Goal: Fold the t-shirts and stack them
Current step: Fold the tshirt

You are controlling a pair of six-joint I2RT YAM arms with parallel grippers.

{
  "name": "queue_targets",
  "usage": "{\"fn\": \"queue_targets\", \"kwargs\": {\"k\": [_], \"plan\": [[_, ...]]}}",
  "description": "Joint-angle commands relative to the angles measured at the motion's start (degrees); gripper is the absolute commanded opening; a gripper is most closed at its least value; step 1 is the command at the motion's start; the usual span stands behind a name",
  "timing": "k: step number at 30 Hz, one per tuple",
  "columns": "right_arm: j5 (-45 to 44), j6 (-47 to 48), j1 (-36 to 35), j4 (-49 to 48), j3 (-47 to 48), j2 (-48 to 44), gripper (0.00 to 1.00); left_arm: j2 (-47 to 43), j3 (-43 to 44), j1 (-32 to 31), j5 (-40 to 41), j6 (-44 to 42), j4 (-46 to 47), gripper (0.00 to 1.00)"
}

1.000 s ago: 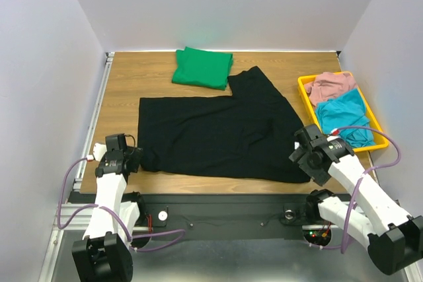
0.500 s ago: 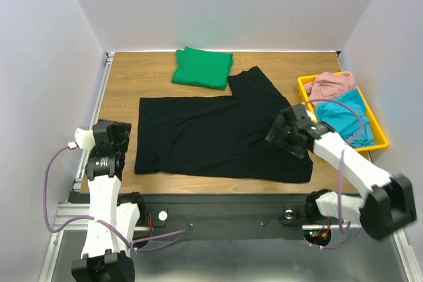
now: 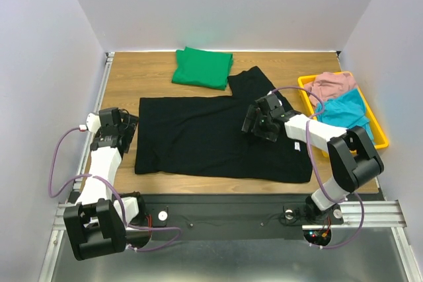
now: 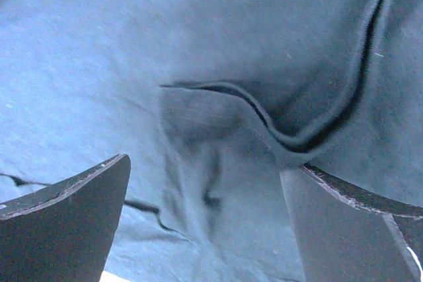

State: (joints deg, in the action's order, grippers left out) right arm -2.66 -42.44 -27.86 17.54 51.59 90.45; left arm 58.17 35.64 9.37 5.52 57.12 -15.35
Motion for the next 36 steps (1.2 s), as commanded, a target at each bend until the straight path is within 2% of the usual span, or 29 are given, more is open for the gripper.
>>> {"fn": "queue_targets", "kwargs": {"k": [1,7,13,16,20,23,26,29,32,36], "plan": [[-0.9,1.4,-0.9,-5.3,3.9,1.5,1.00,0.1,1.1,-0.2,-0.8,-2.4,3.4,0.98],[0.1,1.8,-1.1,-6.9,7.1,6.5,1.00,-0.2,1.5,-0.2,1.2,-2.5,3.9,0.98],[4.7,2.3,-1.4,-9.5,12.6,10.4,1.00,1.0,3.7,-0.2,1.3,-3.9,4.0,0.98],[3.0,1.7,-1.6,-8.8,11.8,8.3,1.00,1.6,4.4,-0.2,1.5,-4.9,3.1,0.98],[-7.9,1.8,-1.9,-0.9,11.2,3.5,1.00,1.8,4.4,-0.2,2.7,-6.8,2.4,0.99],[-12.4,4.8,-3.9,3.1,12.3,1.1,1.00,2.2,4.3,-0.2,3.1,-7.5,2.1,0.99],[-11.9,8.0,-6.6,3.6,15.5,2.3,1.00,2.8,3.7,-0.2,2.2,-7.8,3.0,0.98],[-11.1,11.3,-9.0,3.7,20.3,7.5,0.99,3.3,3.4,-0.2,0.9,-7.9,3.6,0.98],[-11.2,12.4,-9.6,4.1,23.5,13.1,0.92,3.4,3.5,-0.2,1.1,-8.5,3.1,0.98],[-16.0,11.5,-9.6,6.1,27.9,18.0,0.76,3.4,2.9,-0.2,0.8,-8.7,3.6,0.98]]}}
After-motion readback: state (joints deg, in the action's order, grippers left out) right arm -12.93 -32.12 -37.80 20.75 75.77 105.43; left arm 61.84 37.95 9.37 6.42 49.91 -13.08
